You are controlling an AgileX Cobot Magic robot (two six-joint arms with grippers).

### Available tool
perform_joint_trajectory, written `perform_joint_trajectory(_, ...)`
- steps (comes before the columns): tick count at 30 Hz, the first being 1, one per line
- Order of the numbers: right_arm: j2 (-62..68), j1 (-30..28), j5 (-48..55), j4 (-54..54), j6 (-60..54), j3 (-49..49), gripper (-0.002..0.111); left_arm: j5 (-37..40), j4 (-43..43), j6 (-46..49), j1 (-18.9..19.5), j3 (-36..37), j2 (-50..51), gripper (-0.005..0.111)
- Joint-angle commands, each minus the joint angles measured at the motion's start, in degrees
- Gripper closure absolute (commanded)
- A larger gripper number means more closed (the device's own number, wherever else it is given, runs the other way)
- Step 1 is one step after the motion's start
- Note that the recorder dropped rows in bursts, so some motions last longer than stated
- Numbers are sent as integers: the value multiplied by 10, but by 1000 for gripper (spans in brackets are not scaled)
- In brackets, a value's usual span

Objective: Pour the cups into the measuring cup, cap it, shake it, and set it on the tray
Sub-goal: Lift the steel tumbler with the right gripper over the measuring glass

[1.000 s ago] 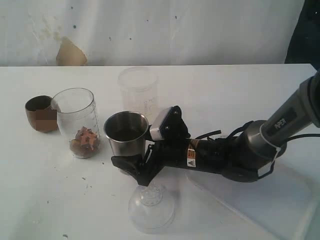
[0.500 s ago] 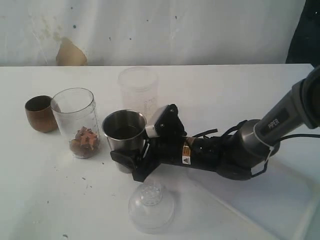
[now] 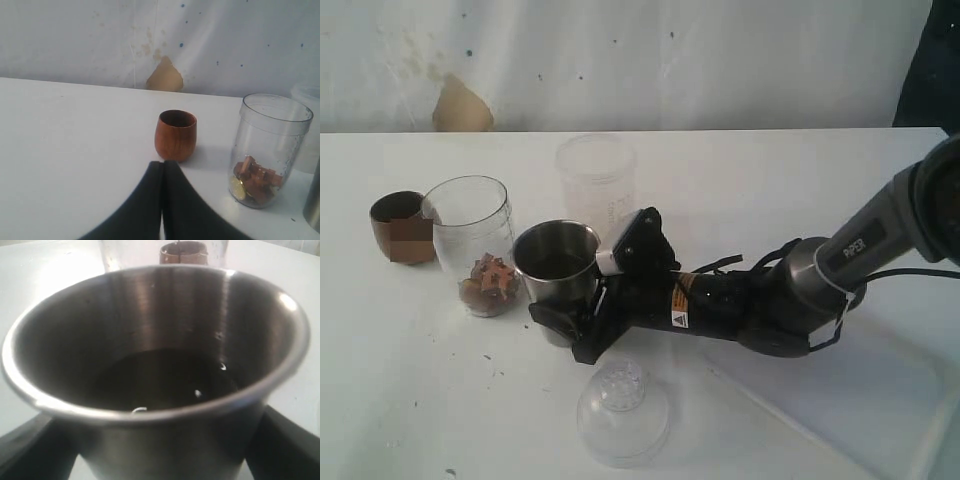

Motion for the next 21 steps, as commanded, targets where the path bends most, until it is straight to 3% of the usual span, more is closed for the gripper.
perform_joint_trajectory(1, -1, 0, -11, 0, 16, -3, 108, -5, 3, -1, -4, 3, -3, 107)
perform_joint_trajectory(8, -49, 0, 3, -32, 29, 1, 108, -5, 3, -1, -4, 3, -3, 107)
perform_joint_trajectory(21, -201, 0, 166, -41, 82, 1, 108, -5, 3, -1, -4, 3, -3, 107)
